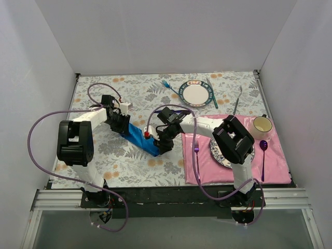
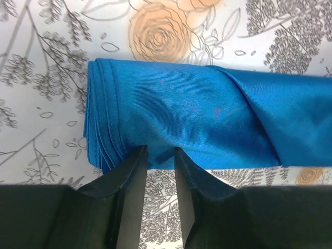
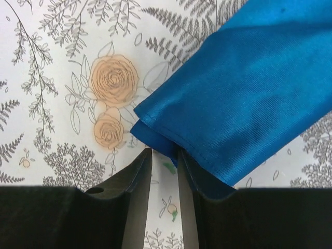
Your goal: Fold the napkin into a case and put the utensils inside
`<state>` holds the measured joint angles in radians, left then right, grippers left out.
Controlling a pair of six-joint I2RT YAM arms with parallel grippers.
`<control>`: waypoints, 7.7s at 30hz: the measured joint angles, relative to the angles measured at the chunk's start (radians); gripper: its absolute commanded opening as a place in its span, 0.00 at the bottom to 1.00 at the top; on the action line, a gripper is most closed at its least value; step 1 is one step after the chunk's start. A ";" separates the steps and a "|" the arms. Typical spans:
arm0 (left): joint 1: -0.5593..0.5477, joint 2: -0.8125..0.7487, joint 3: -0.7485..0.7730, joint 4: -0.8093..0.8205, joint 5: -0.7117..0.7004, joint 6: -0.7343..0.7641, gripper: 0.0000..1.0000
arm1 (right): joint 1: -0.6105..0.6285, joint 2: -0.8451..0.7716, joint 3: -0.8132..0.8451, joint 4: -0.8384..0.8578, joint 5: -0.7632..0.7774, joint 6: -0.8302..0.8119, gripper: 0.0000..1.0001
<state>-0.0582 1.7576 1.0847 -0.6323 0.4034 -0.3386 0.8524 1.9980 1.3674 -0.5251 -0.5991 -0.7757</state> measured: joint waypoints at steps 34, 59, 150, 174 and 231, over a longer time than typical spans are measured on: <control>0.126 0.047 0.105 0.016 0.077 -0.153 0.34 | 0.011 0.089 0.209 0.059 -0.059 0.165 0.40; 0.098 0.019 0.205 0.057 0.178 -0.179 0.98 | -0.053 0.021 0.286 0.078 -0.053 0.286 0.91; 0.107 -0.247 0.131 0.278 0.197 -0.312 0.98 | -0.332 0.412 0.718 0.116 0.363 0.370 0.55; 0.107 -0.290 0.090 0.269 0.159 -0.297 0.98 | -0.281 0.349 0.561 -0.013 0.333 0.349 0.05; 0.107 -0.372 0.020 0.266 0.116 -0.286 0.98 | -0.255 0.377 0.589 0.016 0.316 0.317 0.27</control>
<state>0.0486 1.3853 1.1049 -0.3664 0.5190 -0.6250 0.5972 2.3753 1.9568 -0.5087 -0.2829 -0.4583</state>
